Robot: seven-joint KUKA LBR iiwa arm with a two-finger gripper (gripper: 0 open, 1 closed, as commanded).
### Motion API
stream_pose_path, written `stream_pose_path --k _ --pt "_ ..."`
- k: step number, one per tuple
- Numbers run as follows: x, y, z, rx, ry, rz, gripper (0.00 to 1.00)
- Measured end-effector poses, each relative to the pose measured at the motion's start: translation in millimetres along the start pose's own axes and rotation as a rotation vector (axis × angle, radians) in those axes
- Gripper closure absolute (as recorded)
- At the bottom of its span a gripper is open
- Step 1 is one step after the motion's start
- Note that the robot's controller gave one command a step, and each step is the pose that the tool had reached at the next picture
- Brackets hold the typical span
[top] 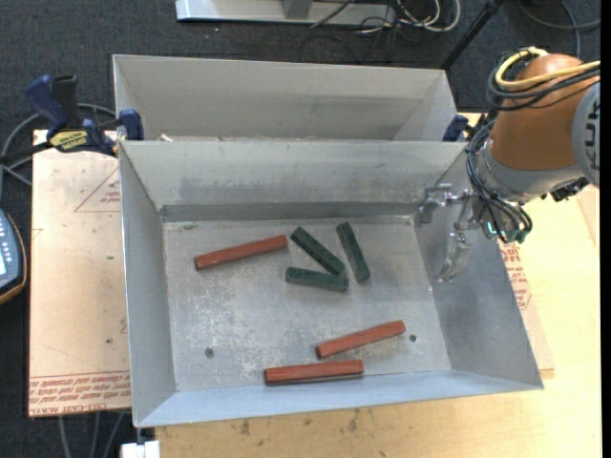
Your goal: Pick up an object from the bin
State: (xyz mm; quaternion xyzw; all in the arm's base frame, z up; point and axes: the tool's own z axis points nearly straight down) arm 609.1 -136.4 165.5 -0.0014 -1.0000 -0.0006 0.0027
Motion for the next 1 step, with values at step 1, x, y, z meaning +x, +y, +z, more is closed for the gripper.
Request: stream_pose_path --k 1 --pt "78.0 35.1 11.3 -0.002 0.001 -0.064 0.00"
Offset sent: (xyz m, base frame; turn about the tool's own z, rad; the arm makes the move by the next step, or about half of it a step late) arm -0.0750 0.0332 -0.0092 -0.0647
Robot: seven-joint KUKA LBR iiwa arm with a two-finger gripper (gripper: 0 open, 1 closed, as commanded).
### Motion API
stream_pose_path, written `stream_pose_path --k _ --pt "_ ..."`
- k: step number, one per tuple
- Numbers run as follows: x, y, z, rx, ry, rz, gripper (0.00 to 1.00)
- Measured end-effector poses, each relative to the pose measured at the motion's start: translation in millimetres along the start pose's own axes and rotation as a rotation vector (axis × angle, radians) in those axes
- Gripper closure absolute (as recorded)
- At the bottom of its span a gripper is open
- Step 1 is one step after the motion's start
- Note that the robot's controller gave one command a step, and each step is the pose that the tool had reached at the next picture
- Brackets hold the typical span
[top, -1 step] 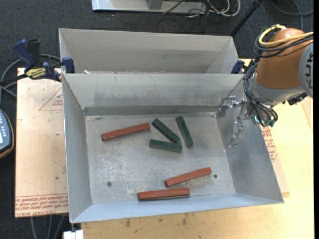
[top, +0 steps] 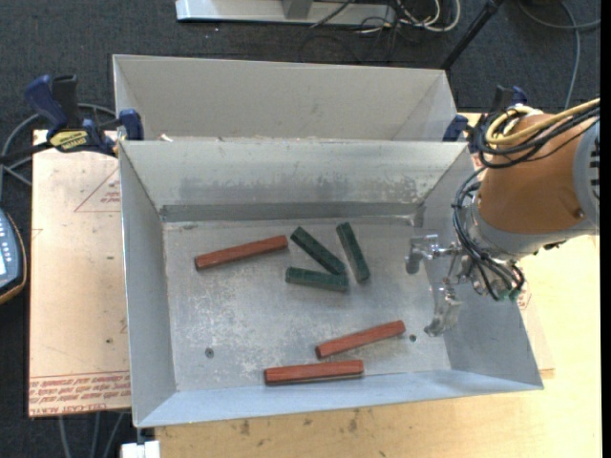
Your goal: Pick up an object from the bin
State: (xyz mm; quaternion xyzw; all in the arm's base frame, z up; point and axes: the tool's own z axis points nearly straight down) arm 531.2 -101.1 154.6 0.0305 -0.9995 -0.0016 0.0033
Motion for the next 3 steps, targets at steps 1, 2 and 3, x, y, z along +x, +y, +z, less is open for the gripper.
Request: stream_pose_path --k 1,2,3 --pt "36.4 27 85 0.003 -0.011 -0.112 0.00" --pt "-44.8 50 84 0.003 -0.010 -0.150 0.00" --pt "26.5 56 82 0.002 -0.005 -0.191 0.00"
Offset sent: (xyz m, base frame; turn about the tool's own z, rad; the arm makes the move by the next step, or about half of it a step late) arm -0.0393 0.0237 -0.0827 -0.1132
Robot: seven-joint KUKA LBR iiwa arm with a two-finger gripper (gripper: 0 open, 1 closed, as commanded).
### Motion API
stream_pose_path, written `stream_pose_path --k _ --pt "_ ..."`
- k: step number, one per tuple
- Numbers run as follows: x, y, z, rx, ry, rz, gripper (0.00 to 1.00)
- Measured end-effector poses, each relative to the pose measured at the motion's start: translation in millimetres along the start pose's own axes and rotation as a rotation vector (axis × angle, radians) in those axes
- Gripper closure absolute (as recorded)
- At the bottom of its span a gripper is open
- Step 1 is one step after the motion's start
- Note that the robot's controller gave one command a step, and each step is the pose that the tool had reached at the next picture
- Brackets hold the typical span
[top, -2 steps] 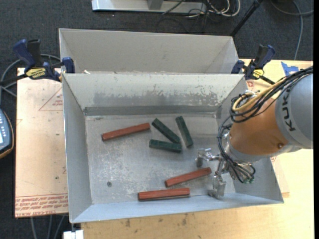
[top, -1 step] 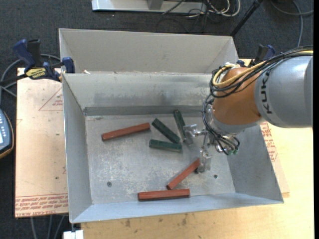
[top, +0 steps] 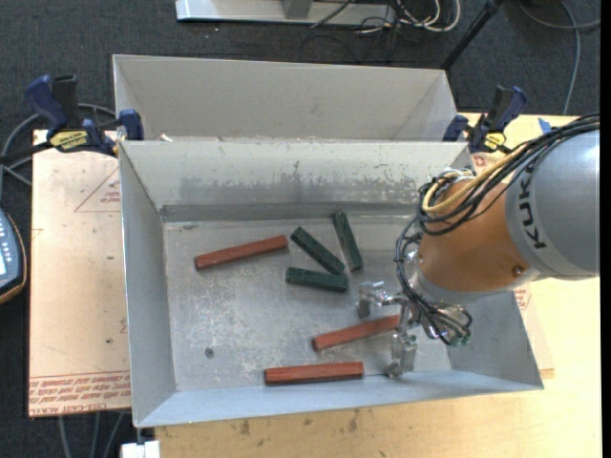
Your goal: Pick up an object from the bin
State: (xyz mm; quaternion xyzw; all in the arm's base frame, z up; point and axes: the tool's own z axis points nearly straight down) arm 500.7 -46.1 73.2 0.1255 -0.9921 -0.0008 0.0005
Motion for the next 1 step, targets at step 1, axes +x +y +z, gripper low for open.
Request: stream_pose_path --k 1 --pt "-2.0 -0.5 0.0 0.001 -0.003 -0.003 1.00"
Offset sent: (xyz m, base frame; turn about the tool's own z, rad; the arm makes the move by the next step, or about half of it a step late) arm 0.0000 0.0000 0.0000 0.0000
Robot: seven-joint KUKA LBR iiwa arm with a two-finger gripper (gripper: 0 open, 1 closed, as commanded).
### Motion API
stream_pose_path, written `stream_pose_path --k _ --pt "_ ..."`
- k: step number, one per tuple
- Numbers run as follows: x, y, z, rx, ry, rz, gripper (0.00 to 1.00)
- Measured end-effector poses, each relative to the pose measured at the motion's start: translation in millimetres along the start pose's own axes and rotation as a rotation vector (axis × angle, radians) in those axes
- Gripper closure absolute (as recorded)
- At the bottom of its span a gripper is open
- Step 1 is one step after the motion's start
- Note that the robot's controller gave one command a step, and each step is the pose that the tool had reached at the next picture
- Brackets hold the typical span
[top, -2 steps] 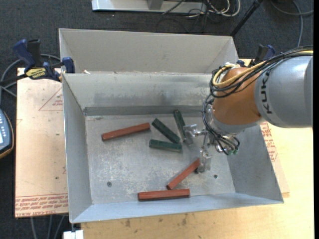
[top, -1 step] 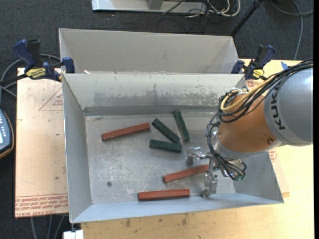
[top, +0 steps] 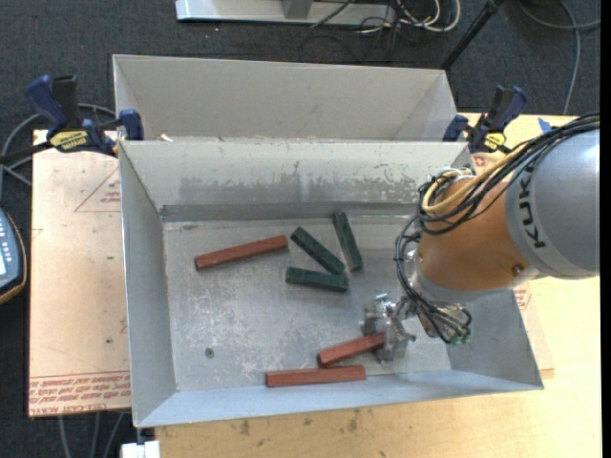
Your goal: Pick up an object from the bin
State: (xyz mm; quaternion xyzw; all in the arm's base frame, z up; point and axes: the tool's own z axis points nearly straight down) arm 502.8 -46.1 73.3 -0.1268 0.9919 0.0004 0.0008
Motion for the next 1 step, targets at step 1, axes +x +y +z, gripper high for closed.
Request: stream_pose_path --k 1 --pt "36.2 -60.0 -146.5 0.005 -0.004 -0.436 1.00"
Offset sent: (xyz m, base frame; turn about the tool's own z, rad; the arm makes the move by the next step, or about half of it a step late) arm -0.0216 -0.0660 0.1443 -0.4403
